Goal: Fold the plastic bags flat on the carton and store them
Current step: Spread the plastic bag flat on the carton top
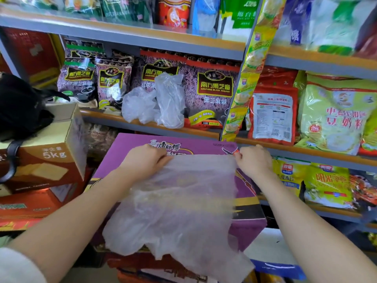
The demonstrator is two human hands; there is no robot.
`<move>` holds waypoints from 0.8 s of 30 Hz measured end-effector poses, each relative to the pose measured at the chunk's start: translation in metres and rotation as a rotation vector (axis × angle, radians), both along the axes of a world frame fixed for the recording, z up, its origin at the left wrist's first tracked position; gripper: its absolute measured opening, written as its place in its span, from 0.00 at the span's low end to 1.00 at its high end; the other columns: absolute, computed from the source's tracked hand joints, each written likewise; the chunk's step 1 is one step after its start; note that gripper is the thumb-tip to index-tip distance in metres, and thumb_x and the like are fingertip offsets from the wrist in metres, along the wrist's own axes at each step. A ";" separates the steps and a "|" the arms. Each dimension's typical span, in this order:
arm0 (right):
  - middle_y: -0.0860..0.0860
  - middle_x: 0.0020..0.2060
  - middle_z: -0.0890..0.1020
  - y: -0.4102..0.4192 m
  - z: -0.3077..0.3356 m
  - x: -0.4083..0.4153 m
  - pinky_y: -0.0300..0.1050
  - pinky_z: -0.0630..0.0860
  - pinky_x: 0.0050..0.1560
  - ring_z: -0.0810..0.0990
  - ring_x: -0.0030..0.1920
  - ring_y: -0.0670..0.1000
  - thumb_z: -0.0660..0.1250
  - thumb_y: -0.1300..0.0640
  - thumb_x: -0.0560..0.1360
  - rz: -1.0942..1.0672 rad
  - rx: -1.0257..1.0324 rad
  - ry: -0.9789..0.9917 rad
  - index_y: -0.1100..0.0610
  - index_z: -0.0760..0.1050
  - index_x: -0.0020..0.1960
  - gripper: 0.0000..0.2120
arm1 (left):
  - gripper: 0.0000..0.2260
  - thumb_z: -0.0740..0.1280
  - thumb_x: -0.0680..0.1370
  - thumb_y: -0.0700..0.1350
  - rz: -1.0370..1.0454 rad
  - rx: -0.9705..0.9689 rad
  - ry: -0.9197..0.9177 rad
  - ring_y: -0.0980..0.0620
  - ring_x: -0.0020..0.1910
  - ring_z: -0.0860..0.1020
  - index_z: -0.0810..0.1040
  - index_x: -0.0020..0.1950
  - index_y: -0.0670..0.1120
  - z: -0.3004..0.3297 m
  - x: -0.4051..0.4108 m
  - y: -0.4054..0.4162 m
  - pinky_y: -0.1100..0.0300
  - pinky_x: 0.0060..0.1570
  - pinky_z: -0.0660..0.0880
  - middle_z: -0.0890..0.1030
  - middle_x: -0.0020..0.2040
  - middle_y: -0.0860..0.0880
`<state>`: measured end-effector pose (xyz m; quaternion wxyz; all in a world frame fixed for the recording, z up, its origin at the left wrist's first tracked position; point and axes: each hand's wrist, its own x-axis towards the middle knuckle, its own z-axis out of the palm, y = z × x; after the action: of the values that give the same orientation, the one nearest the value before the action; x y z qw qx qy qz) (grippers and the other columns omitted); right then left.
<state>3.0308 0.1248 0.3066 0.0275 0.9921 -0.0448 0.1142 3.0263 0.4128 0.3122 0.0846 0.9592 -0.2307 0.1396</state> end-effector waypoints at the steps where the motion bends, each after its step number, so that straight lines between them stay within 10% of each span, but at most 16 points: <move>1: 0.54 0.50 0.80 0.011 0.003 0.006 0.49 0.70 0.51 0.73 0.56 0.57 0.55 0.49 0.79 0.033 -0.015 -0.022 0.55 0.78 0.50 0.15 | 0.14 0.56 0.80 0.53 0.007 -0.035 -0.027 0.41 0.44 0.77 0.70 0.39 0.46 0.003 0.000 -0.005 0.57 0.32 0.63 0.80 0.41 0.43; 7: 0.49 0.45 0.77 0.091 0.021 0.014 0.43 0.65 0.47 0.73 0.49 0.51 0.61 0.53 0.78 0.715 0.428 0.255 0.56 0.74 0.49 0.07 | 0.17 0.58 0.79 0.53 -0.006 -0.079 -0.087 0.38 0.41 0.77 0.76 0.44 0.41 0.009 0.001 -0.013 0.56 0.31 0.62 0.80 0.40 0.39; 10: 0.46 0.33 0.70 0.098 0.007 0.024 0.47 0.59 0.36 0.71 0.41 0.52 0.61 0.54 0.78 0.681 0.383 0.344 0.52 0.62 0.35 0.15 | 0.17 0.58 0.79 0.54 0.036 -0.042 -0.032 0.39 0.40 0.76 0.74 0.42 0.42 0.010 0.004 0.000 0.56 0.31 0.62 0.78 0.36 0.41; 13: 0.59 0.41 0.80 0.092 -0.005 0.040 0.47 0.67 0.41 0.79 0.48 0.57 0.59 0.59 0.77 0.526 0.413 0.307 0.58 0.70 0.41 0.07 | 0.18 0.58 0.77 0.58 0.135 0.099 0.104 0.43 0.42 0.76 0.67 0.36 0.46 0.011 0.008 0.021 0.57 0.33 0.64 0.70 0.31 0.50; 17: 0.58 0.44 0.77 0.095 -0.002 0.048 0.44 0.66 0.42 0.77 0.52 0.60 0.59 0.60 0.74 0.367 0.277 0.329 0.55 0.75 0.45 0.06 | 0.16 0.63 0.75 0.58 0.155 0.175 0.036 0.43 0.53 0.76 0.74 0.51 0.46 0.003 0.015 0.039 0.54 0.46 0.68 0.79 0.49 0.44; 20: 0.56 0.56 0.75 0.103 0.012 0.053 0.48 0.68 0.54 0.71 0.61 0.59 0.60 0.59 0.76 0.372 0.004 0.308 0.53 0.73 0.59 0.13 | 0.30 0.70 0.70 0.57 0.167 -0.036 -0.024 0.42 0.60 0.70 0.68 0.67 0.45 -0.004 0.016 0.049 0.47 0.58 0.67 0.73 0.61 0.43; 24: 0.53 0.63 0.75 0.141 0.040 0.053 0.46 0.69 0.59 0.72 0.62 0.54 0.62 0.56 0.76 0.499 0.315 0.363 0.55 0.71 0.64 0.17 | 0.18 0.67 0.73 0.57 0.233 -0.341 0.039 0.49 0.44 0.74 0.72 0.53 0.45 -0.004 0.000 0.060 0.55 0.44 0.72 0.74 0.46 0.50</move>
<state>3.0843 0.2662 0.3462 -0.1474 0.9686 0.1879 -0.0693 3.0267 0.4731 0.3079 0.2335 0.9538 -0.0894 0.1667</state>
